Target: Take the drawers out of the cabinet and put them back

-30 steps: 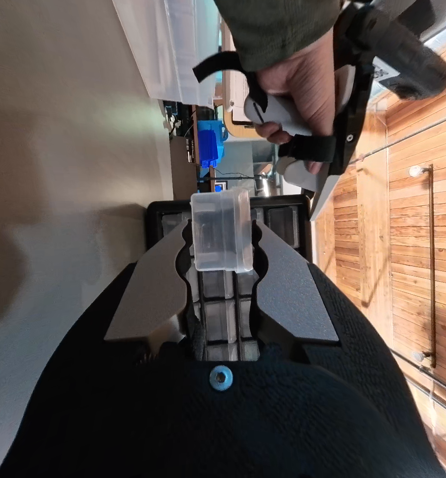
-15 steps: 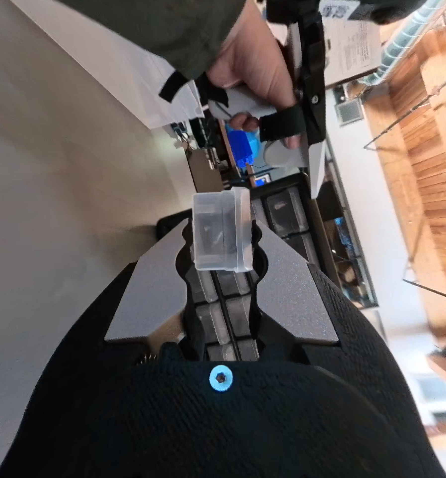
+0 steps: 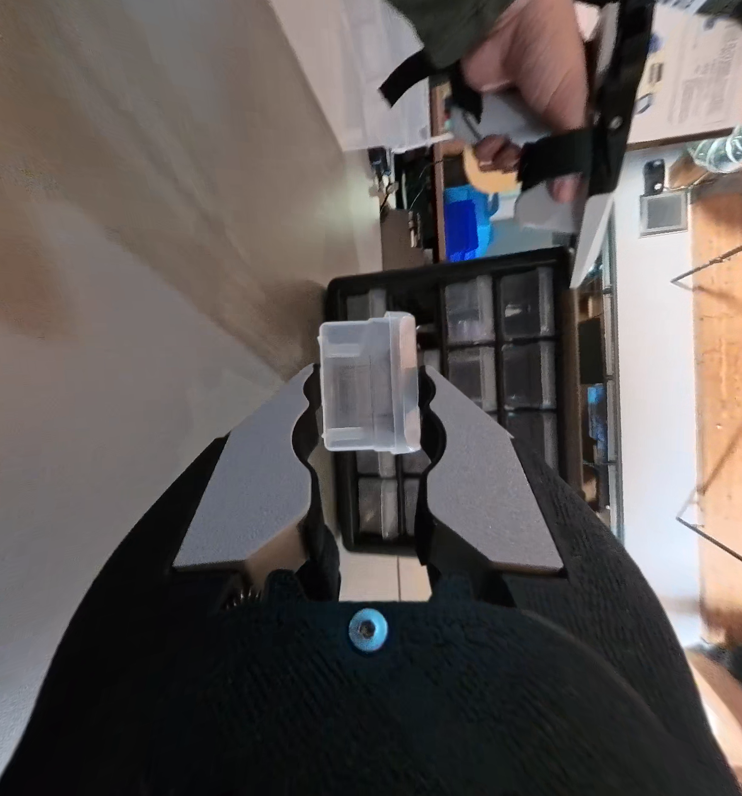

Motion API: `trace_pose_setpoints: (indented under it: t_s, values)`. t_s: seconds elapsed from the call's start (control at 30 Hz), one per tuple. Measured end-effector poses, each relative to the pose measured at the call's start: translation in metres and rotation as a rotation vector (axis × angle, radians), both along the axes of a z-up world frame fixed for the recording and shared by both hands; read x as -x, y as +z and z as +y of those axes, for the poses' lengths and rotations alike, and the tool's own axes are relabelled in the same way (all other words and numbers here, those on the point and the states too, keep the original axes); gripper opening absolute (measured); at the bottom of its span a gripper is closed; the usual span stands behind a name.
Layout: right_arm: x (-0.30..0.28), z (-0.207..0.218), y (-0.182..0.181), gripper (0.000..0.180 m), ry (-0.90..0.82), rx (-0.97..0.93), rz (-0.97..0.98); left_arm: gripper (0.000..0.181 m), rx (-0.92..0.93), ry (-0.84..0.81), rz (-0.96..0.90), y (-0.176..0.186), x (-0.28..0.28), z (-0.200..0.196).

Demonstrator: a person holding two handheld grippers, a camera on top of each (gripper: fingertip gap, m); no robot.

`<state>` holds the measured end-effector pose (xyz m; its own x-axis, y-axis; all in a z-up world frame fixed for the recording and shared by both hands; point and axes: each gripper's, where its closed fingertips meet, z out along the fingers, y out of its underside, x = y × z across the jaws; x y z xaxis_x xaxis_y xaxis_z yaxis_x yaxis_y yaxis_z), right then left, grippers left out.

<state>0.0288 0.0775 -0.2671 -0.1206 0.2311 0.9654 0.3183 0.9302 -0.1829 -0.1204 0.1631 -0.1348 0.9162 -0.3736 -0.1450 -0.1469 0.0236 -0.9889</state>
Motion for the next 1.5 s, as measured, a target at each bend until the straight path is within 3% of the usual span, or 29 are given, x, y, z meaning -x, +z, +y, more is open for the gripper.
trace_pose_setpoints:
  t_s: [0.5, 0.63, 0.87, 0.97, 1.27, 1.5]
  values:
    - [-0.081, 0.051, -0.045, 0.044, -0.267, -0.095, -0.239, 0.039, -0.004, -0.006, -0.011, 0.000, 0.000, 0.000]
    - [-0.100, 0.057, -0.053, 0.061, -0.331, 0.043, -0.270, 0.039, -0.005, -0.008, -0.017, 0.000, 0.000, 0.000]
    - [-0.121, 0.082, 0.009, 0.059, -0.541, 0.624, 0.180, 0.039, -0.005, -0.011, -0.023, 0.001, 0.000, 0.000]
    - [-0.106, 0.080, 0.012, 0.060, -0.609, 0.860, 0.180, 0.039, -0.006, -0.011, -0.025, 0.001, 0.000, 0.000]
    - [-0.120, 0.097, -0.041, 0.058, -0.867, 1.018, -0.085, 0.038, -0.011, -0.016, -0.031, 0.001, 0.000, 0.000]
    - [-0.099, 0.106, -0.014, 0.058, -0.900, 0.967, -0.025, 0.037, -0.017, -0.028, -0.055, 0.001, 0.001, 0.000]
